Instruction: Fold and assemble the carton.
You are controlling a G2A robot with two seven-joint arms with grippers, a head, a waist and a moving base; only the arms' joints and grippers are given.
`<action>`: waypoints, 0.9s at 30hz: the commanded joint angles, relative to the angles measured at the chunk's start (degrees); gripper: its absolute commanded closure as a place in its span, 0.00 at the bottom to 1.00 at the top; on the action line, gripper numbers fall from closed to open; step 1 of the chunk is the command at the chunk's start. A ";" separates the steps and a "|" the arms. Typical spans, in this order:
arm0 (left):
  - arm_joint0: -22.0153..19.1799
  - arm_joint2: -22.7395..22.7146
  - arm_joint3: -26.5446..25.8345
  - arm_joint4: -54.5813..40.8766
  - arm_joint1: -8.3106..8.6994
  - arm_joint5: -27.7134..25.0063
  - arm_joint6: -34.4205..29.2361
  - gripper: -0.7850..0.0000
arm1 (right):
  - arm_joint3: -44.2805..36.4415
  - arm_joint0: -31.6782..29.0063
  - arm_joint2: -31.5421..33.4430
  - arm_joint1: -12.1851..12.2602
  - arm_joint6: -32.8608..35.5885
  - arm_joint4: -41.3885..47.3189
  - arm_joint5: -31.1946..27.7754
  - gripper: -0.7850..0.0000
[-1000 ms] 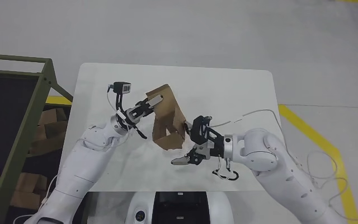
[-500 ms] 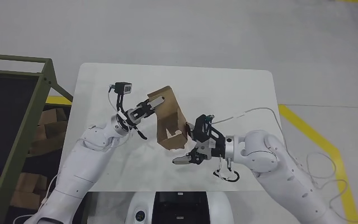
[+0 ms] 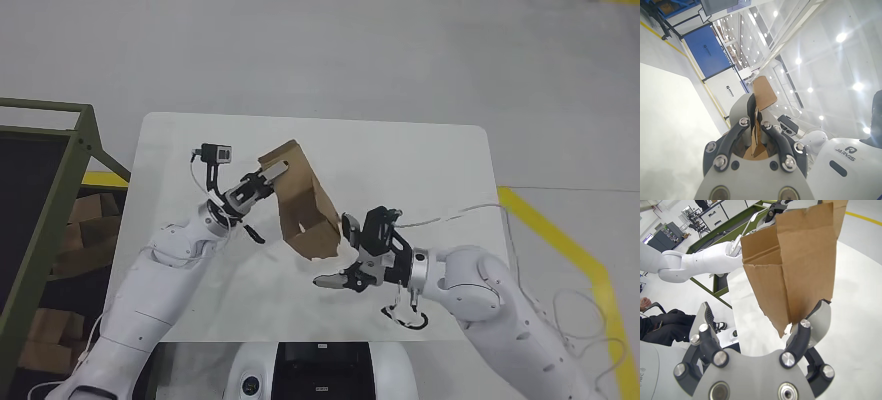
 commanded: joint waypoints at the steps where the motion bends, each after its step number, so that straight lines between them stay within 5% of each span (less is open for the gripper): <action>1: 0.12 -0.16 0.13 -0.69 -0.05 0.23 -0.06 1.00 | -0.43 -1.11 0.68 0.14 -1.26 -0.78 -0.09 0.00; 14: 0.27 -1.33 1.26 -11.47 -0.53 5.67 -1.83 1.00 | -0.20 -9.28 6.61 0.90 -13.37 -2.30 -1.96 0.00; 27: 0.20 -1.62 1.42 -11.88 -0.54 5.89 -2.31 1.00 | -0.06 -10.28 7.45 1.03 -13.49 -1.90 -1.93 0.00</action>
